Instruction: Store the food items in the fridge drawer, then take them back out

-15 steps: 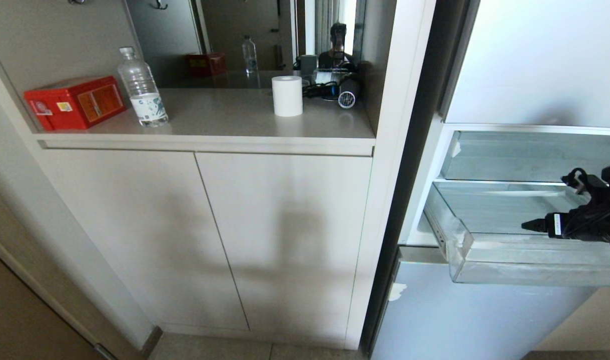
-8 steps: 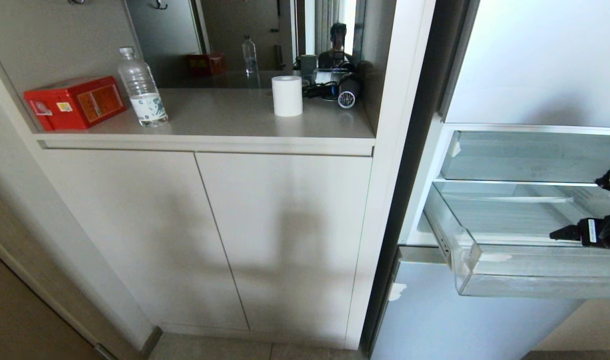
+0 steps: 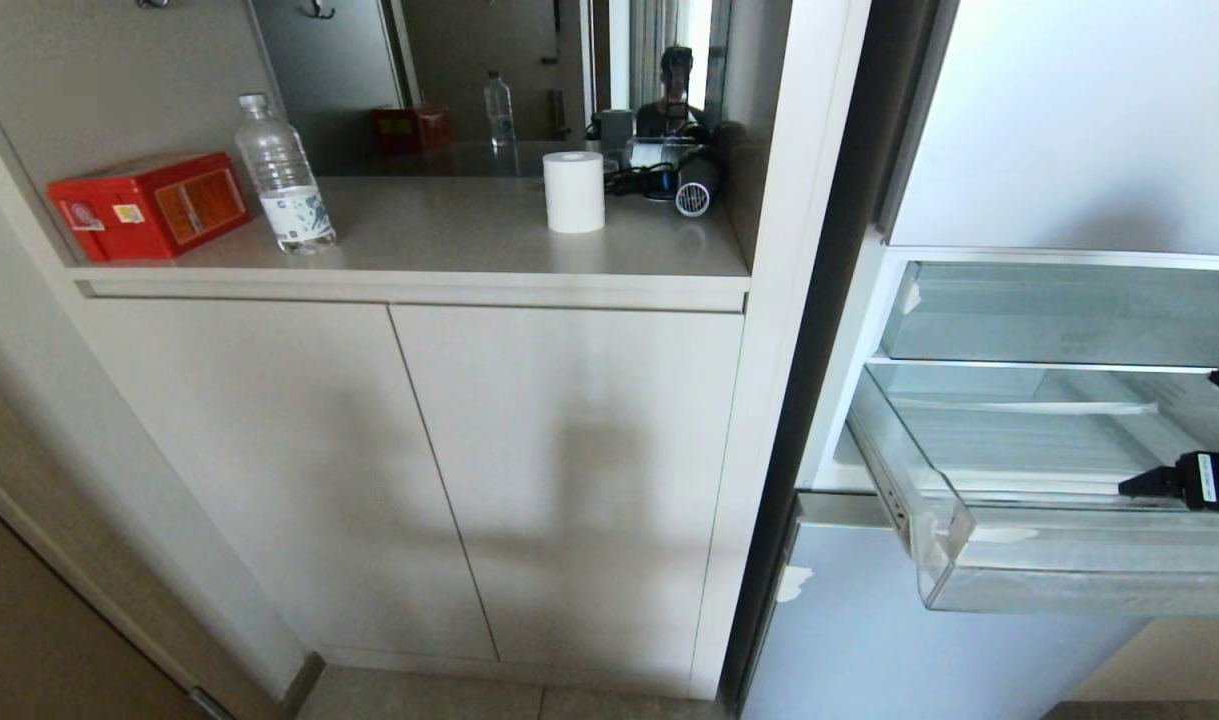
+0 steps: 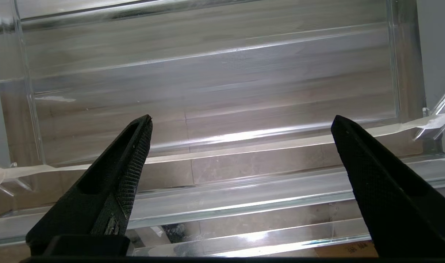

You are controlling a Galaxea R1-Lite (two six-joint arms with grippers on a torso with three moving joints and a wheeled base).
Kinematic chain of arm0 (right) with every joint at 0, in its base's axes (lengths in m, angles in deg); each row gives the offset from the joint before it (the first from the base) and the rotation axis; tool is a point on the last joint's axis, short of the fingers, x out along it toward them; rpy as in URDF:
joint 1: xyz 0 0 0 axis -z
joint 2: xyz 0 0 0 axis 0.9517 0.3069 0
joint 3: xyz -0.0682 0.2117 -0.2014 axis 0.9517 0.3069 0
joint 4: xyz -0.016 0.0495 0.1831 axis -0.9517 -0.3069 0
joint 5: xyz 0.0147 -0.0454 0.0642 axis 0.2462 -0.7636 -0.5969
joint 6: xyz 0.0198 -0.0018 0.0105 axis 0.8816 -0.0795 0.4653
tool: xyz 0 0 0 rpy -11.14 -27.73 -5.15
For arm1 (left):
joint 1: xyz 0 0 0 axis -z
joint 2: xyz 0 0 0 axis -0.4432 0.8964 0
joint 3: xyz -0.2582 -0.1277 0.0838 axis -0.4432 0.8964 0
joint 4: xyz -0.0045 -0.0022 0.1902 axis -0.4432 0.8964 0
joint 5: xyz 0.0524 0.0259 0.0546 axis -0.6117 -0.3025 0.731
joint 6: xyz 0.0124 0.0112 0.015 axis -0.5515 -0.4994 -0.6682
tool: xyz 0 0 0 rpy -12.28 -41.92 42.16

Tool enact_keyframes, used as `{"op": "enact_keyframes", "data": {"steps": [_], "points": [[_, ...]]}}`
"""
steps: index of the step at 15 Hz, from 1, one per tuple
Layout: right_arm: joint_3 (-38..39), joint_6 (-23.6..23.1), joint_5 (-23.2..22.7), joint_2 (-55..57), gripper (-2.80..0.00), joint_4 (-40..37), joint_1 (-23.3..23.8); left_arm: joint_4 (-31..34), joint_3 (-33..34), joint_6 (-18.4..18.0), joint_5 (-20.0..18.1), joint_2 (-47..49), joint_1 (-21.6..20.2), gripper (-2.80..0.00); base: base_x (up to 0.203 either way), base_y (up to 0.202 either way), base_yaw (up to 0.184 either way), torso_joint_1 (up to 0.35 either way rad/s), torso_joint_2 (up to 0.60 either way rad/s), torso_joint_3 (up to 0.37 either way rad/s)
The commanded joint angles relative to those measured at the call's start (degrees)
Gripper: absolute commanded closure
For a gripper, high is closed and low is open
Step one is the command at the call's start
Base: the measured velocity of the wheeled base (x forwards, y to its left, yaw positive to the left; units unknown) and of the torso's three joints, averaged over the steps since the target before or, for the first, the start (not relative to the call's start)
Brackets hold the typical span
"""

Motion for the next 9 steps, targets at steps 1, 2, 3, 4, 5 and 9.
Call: {"op": "enact_keyframes", "data": {"steps": [1,2,3,4,5,9], "points": [[1.00,-0.39,-0.25,-1.07,-2.80,-0.05,0.14,0.00,-0.02,0.00,0.00,0.09,0.00,0.00,0.000,0.000,0.000,0.000,0.00,0.000],[0.89,-0.24,-1.12,-1.17,-2.80,0.47,0.07,-0.06,0.02,0.00,0.00,0.09,0.00,0.00,0.000,0.000,0.000,0.000,0.00,0.000],[0.61,-0.02,-2.71,-1.22,-2.80,1.79,-0.02,0.03,0.02,0.00,0.00,0.09,0.00,0.00,0.000,0.000,0.000,0.000,0.00,0.000],[0.69,0.22,-4.24,-1.16,-2.80,4.31,-0.24,0.02,0.02,0.00,0.00,0.09,0.00,0.00,0.000,0.000,0.000,0.000,0.00,0.000],[0.95,0.88,-6.05,-0.98,-2.80,8.02,-0.89,0.01,-0.05,0.00,0.00,0.09,0.00,0.00,0.000,0.000,0.000,0.000,0.00,0.000],[1.99,3.62,-8.18,-2.10,-2.80,12.63,-1.75,0.03,0.02,0.00,0.00,0.09,0.00,0.00,0.000,0.000,0.000,0.000,0.00,0.000]]}}
